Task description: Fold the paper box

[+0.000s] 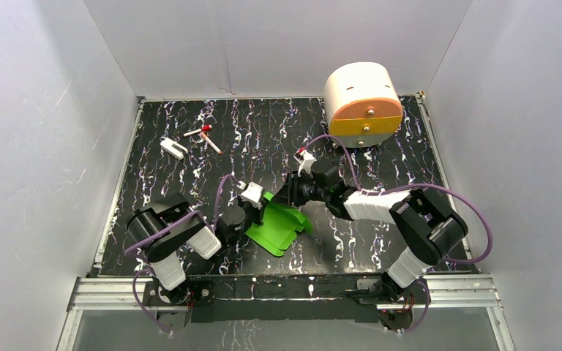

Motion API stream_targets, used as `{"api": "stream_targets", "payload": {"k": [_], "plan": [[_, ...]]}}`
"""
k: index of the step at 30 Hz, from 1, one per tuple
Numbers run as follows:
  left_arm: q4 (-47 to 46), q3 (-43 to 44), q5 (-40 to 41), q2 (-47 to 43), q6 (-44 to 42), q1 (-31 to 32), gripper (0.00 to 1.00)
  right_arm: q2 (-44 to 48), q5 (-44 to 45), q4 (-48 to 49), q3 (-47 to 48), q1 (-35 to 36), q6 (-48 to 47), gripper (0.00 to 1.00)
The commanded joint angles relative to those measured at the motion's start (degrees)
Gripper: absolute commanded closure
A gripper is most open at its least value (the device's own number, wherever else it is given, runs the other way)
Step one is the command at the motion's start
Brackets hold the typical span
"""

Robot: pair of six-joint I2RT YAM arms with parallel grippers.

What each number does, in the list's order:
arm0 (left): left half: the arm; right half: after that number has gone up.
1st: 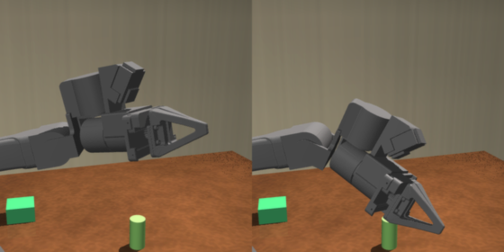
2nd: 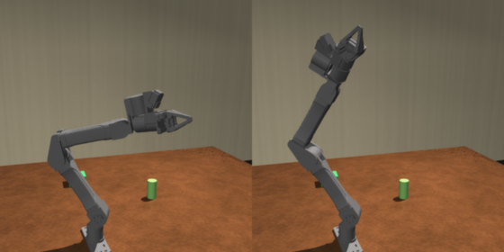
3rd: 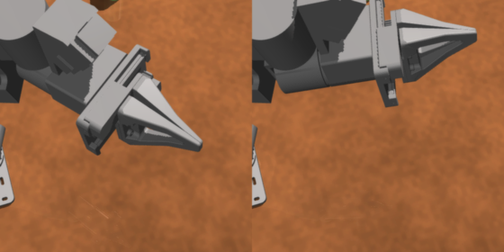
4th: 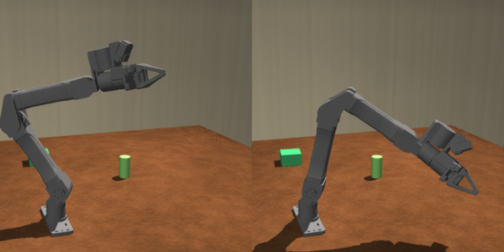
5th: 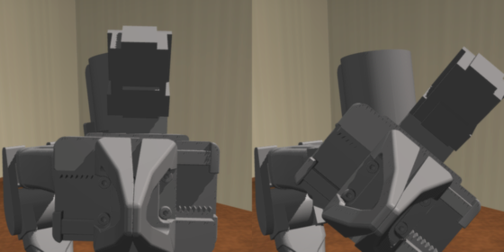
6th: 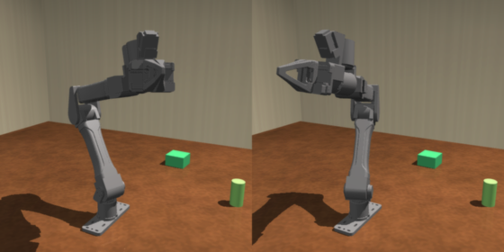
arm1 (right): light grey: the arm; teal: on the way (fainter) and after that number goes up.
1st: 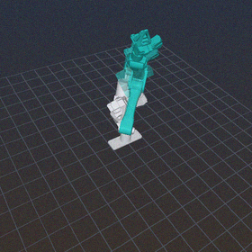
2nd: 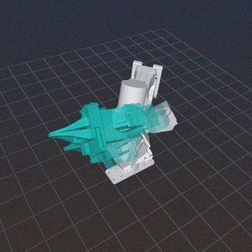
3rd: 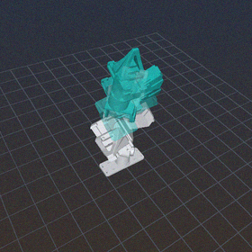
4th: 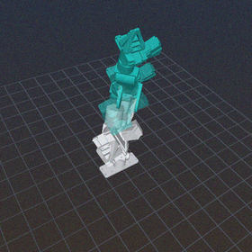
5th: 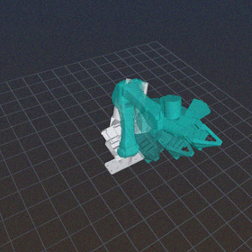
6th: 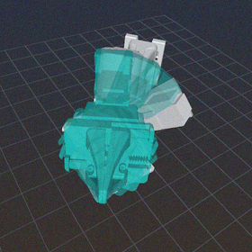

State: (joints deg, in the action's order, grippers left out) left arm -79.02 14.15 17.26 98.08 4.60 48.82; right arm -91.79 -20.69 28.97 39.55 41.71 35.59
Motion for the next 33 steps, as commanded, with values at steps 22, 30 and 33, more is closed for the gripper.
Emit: {"api": "stream_targets", "payload": {"k": [22, 30, 33], "plan": [[0.8, 5.3, 31.7, 7.3, 4.3, 6.6, 1.00, 0.7, 4.4, -3.1, 0.7, 2.4, -0.3, 0.69], [-5.6, 0.9, 28.0, 5.8, 1.3, 6.6, 0.85, 2.5, 6.5, -4.2, 2.9, 2.4, -3.5, 0.63], [-5.9, -0.3, 27.1, 4.0, 1.3, 6.6, 0.80, 2.7, 7.6, -5.1, 3.8, 2.4, -4.6, 0.61]]}}
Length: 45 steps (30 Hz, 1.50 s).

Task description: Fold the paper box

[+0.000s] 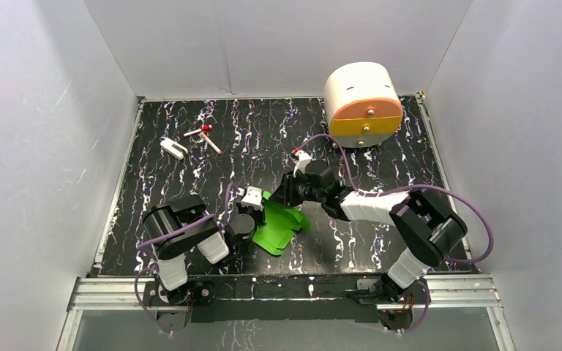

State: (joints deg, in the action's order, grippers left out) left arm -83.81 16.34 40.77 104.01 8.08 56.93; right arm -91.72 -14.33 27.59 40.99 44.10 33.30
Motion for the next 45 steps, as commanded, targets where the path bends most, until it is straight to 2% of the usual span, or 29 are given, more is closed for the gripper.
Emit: {"api": "stream_targets", "payload": {"k": [1, 7, 12, 19, 25, 28, 33, 38, 45], "plan": [[-1.2, -2.7, 3.6, -2.5, -2.3, -1.6, 0.78, 2.7, 1.6, -4.2, 2.6, 0.0, -2.7, 0.60], [-1.3, -5.0, 3.3, -5.0, -2.0, -1.6, 0.70, 3.5, 3.1, -6.4, 4.0, -0.1, -4.7, 0.59], [-1.4, -7.8, 0.9, -9.0, -0.7, -1.5, 0.57, 5.1, 3.7, -7.6, 4.4, -0.1, -6.2, 0.57], [-1.0, -10.6, -0.4, -14.4, 1.0, -1.6, 0.44, 5.9, 2.4, -9.5, 5.5, -0.1, -7.7, 0.56], [2.1, -12.0, -0.5, -21.5, 2.7, -1.6, 0.41, 9.0, 1.2, -11.0, 5.5, 0.0, -9.5, 0.51], [10.4, -12.8, -1.5, -29.5, 8.4, -1.6, 0.38, 12.3, 3.8, -13.4, 4.9, 0.0, -11.2, 0.48], [32.1, -11.8, -4.7, -46.2, 17.8, -1.5, 0.33, 18.5, 9.7, -17.0, 2.0, 0.0, -14.8, 0.43], [51.7, -8.5, -12.1, -58.4, 24.8, -1.4, 0.29, 24.1, 11.5, -18.8, -2.6, 0.0, -16.3, 0.43], [55.3, -6.0, -26.0, -58.2, 34.4, -1.4, 0.25, 31.5, 11.2, -19.2, -10.2, -0.1, -16.3, 0.42]]}}
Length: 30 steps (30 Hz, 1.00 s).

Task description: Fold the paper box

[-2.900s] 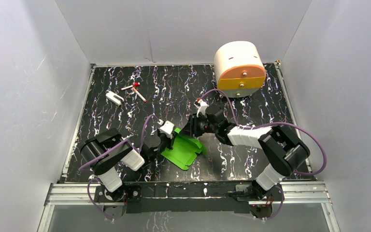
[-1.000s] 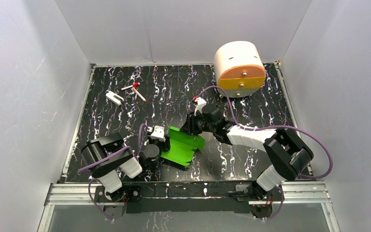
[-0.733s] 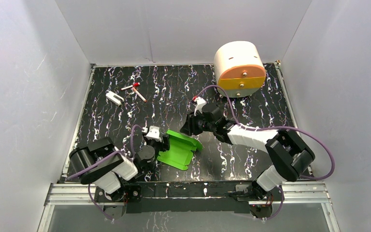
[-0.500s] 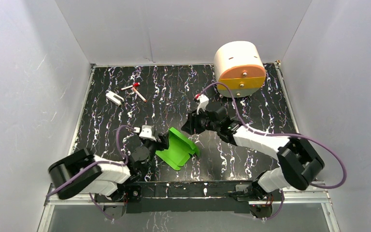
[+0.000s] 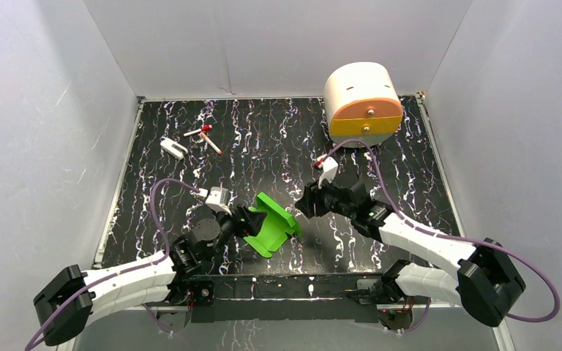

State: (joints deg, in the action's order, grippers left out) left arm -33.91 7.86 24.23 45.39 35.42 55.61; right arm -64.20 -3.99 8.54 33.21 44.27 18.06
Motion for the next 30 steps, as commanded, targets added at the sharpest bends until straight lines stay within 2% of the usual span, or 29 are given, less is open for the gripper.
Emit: {"api": "stream_targets", "payload": {"k": [1, 5, 9, 20, 26, 30], "plan": [[4.9, 2.5, -11.0, 0.9, 8.5, -0.1, 0.25, 5.1, 0.8, -0.5, -3.2, -0.2, -1.2, 0.42], [1.4, 2.6, -16.1, 4.0, 11.4, -0.1, 0.25, 8.8, -0.1, -0.1, -6.8, -0.2, -1.0, 0.42], [-0.9, 4.4, -20.0, 10.1, 10.7, 0.5, 0.25, 11.6, -2.2, 2.1, -10.6, -0.1, -0.7, 0.42], [-9.7, 5.2, -18.1, 19.2, 5.9, 4.4, 0.27, 17.8, -3.9, 10.3, -17.8, 5.0, -1.0, 0.42], [-11.9, 6.5, -17.5, 22.4, 4.6, 4.5, 0.27, 14.7, 2.6, 13.7, -18.1, 9.1, -1.5, 0.43], [-13.2, 7.6, -17.5, 23.3, 4.4, 4.5, 0.28, 12.6, 6.7, 15.2, -17.9, 10.0, -1.9, 0.51]]}}
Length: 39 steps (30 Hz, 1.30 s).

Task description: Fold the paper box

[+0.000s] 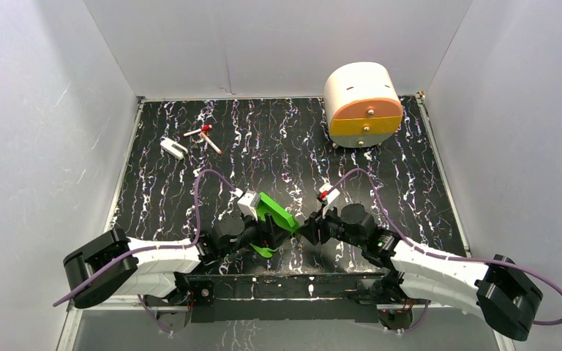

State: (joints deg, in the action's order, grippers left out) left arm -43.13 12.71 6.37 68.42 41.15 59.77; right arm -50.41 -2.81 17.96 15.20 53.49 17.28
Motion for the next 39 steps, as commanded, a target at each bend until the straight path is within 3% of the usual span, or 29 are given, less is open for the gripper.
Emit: {"api": "stream_targets", "payload": {"k": [1, 16, 21, 32, 39], "plan": [[-4.5, 2.9, 0.1, 0.6, -1.6, 0.4, 0.29, -1.6, 5.8, 5.8, 0.3, 0.9, -1.2, 0.54], [-5.0, 1.5, 3.0, 1.1, -15.8, 1.1, 0.30, -5.0, 10.1, 4.5, 2.4, 2.4, -5.3, 0.88], [-4.8, 2.5, 8.0, 3.4, -20.8, 3.4, 0.29, -6.7, 10.9, 5.4, 3.6, 2.5, -6.6, 0.99], [-5.2, 10.0, 34.3, 15.4, -29.0, 15.9, 0.25, -6.4, 11.6, 4.8, 4.8, 3.0, -7.1, 1.00], [-7.7, 14.9, 42.4, 24.7, -31.3, 18.0, 0.24, -4.9, 12.0, 3.5, 4.7, 3.4, -6.9, 1.00]]}}
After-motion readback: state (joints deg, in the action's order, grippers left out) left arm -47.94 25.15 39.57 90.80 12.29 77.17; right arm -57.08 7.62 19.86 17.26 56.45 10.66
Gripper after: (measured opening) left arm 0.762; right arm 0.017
